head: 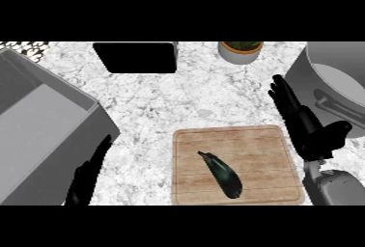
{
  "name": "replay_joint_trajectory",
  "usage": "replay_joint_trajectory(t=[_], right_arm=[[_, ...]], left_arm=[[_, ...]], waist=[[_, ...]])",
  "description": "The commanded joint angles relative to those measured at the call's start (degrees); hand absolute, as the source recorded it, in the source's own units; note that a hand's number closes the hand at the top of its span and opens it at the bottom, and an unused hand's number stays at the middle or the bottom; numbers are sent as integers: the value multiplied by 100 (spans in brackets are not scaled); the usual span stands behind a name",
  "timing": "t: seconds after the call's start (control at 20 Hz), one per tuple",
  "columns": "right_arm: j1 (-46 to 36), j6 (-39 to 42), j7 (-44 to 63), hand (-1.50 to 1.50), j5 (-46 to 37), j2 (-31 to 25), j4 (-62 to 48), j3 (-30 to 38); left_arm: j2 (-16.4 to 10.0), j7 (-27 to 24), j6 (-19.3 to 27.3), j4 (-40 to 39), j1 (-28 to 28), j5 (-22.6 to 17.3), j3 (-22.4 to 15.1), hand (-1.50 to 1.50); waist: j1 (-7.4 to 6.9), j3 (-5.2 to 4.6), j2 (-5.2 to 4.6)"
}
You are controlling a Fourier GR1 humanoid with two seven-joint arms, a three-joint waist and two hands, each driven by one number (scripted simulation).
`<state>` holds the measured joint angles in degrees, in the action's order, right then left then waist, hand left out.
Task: Pick the eggplant from the cutting board and place it in the pot
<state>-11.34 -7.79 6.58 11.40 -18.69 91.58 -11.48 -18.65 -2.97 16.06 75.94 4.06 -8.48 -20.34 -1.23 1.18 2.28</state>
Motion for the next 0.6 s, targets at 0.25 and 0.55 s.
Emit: replay_joint_trajectory(t=[0.25, 0.55], right_arm=[[-1125, 2642, -74, 150, 1772, 686, -337, -969], [-1743, 4518, -1938, -150, 652, -650, -1114, -1102]], left_arm=[[198, -548, -8, 1083, -1316, -176, 432, 0], [380, -323, 8, 1107, -1874, -525, 754, 0]], waist=[[-1023, -32, -400], [-539, -63, -483]])
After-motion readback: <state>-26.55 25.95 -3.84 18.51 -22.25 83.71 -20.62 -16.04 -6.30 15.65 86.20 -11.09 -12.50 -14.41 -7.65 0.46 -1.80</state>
